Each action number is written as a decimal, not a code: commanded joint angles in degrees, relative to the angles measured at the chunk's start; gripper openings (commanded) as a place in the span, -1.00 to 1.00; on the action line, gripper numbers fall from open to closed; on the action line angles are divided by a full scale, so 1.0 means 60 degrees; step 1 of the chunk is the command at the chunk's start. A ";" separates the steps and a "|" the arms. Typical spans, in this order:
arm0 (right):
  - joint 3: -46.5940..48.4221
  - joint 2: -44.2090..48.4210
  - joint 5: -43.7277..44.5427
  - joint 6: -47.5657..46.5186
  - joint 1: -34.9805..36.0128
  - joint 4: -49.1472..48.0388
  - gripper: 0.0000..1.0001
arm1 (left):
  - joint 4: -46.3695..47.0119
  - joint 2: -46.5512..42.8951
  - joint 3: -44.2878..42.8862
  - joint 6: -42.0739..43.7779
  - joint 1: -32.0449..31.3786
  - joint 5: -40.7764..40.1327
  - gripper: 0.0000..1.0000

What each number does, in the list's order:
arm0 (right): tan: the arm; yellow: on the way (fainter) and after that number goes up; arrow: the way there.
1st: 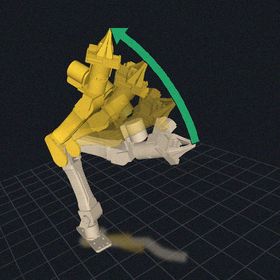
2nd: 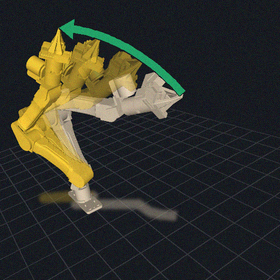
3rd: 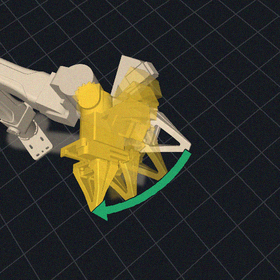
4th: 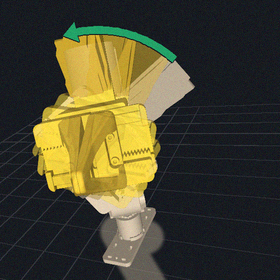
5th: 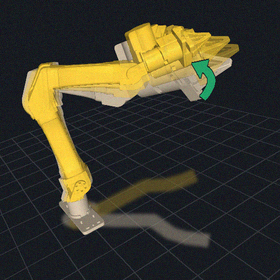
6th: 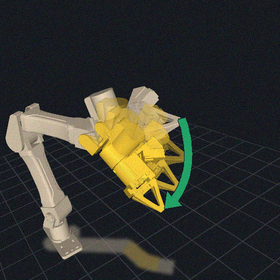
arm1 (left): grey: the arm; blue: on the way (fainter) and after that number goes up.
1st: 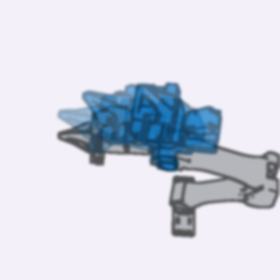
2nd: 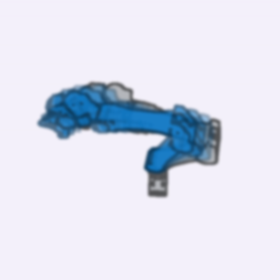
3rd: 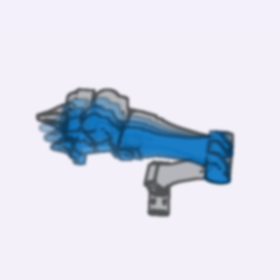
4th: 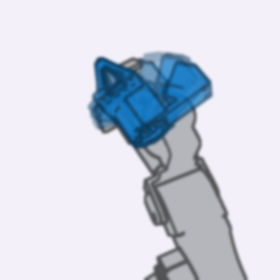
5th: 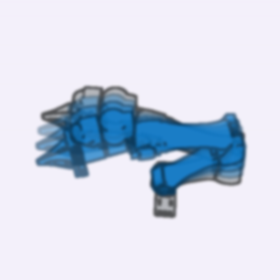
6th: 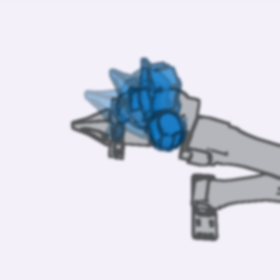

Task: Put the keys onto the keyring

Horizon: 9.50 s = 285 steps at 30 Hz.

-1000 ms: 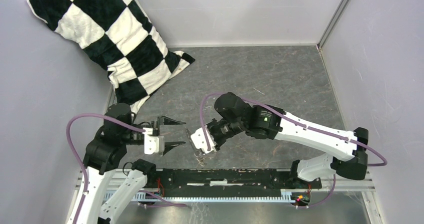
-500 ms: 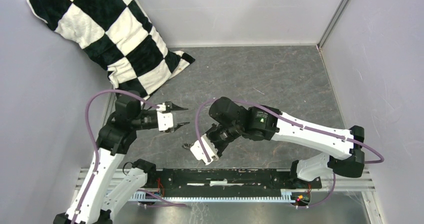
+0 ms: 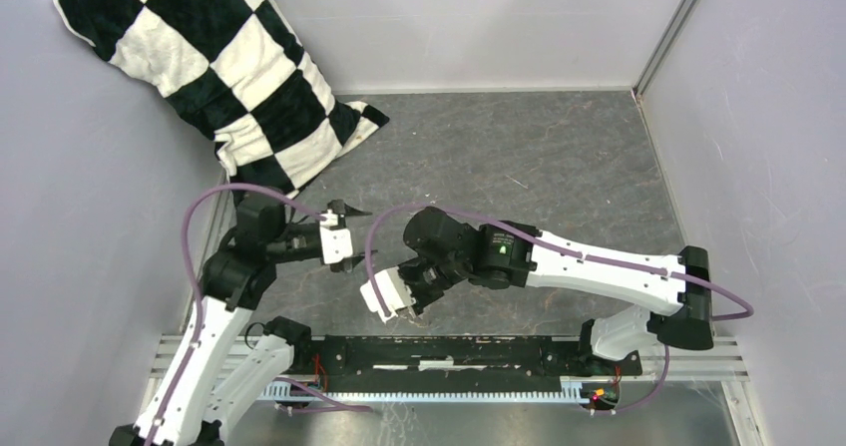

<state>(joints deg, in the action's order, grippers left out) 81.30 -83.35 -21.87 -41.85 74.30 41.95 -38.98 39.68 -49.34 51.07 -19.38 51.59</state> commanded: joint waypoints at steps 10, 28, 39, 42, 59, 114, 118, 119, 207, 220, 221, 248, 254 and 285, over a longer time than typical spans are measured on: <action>-0.4317 0.1973 0.0761 0.5403 -0.0764 -0.8112 -0.99 | -0.2793 -0.0915 -0.1881 -0.2161 -0.0017 0.0807 0.27; -0.6950 0.2599 0.2204 0.6359 -0.0835 -1.3100 -1.00 | -0.3654 0.0114 -0.0143 -0.0734 -0.0017 0.2180 -0.84; -0.6797 0.2651 0.1911 0.6242 -0.0850 -1.2882 -0.99 | -0.1903 0.0605 -0.0135 -0.1579 -0.0015 0.2262 -0.10; -0.6797 0.2687 0.1769 0.6213 -0.0848 -1.2896 -0.99 | -0.1363 0.0403 0.0006 -0.1953 -0.0013 0.2050 -0.02; -0.6636 0.2671 0.1130 0.6271 -0.0834 -1.2736 -0.99 | -0.0974 0.0202 0.0084 -0.2336 -0.0014 0.1204 0.04; -0.6549 0.2598 0.1563 0.6462 -0.0836 -1.2764 -0.99 | -0.3665 -0.0137 -0.1431 -0.0564 -0.0015 0.1867 0.21; -0.6533 0.2592 0.1395 0.6410 -0.0829 -1.2800 -0.99 | -0.3834 0.0336 -0.1345 -0.0196 -0.0023 0.1686 0.17; -0.6533 0.2591 0.1356 0.6390 -0.0827 -1.2808 -0.99 | -0.3774 0.0420 -0.1329 -0.0194 -0.0023 0.1617 0.17; -0.7382 0.2927 0.0724 0.8152 -0.1287 -1.2664 0.26 | -0.2069 0.0954 -0.1605 -0.2566 -0.0022 0.2534 -0.95; -0.7339 0.2682 0.1463 0.8030 -0.1227 -1.3008 -0.63 | -0.1910 0.0779 -0.1578 -0.2850 -0.0015 0.2489 -0.96; -0.7339 0.2710 0.1476 0.7970 -0.1224 -1.2951 -0.73 | -0.1911 0.0785 -0.1576 -0.2856 -0.0014 0.2486 -0.96; -0.6502 0.3515 0.2351 0.5356 -0.1219 -0.9193 -0.98 | -0.1911 0.0616 -0.1382 -0.2644 -0.0020 0.2136 -0.96; -0.8241 0.3688 0.3582 0.5639 -0.1249 -0.8880 -0.62 | -0.1290 0.0333 -0.0953 -0.2837 -0.0021 0.1456 -0.96; -0.7965 -0.0134 0.2240 0.6440 -0.2112 -1.2808 0.05 | -0.1903 0.3092 -0.1240 -0.0583 0.2980 0.1756 -0.96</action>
<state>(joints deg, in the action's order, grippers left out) 31.05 -80.64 -0.64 -3.03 63.79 -26.74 -45.67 57.28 -53.56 37.08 -2.79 57.65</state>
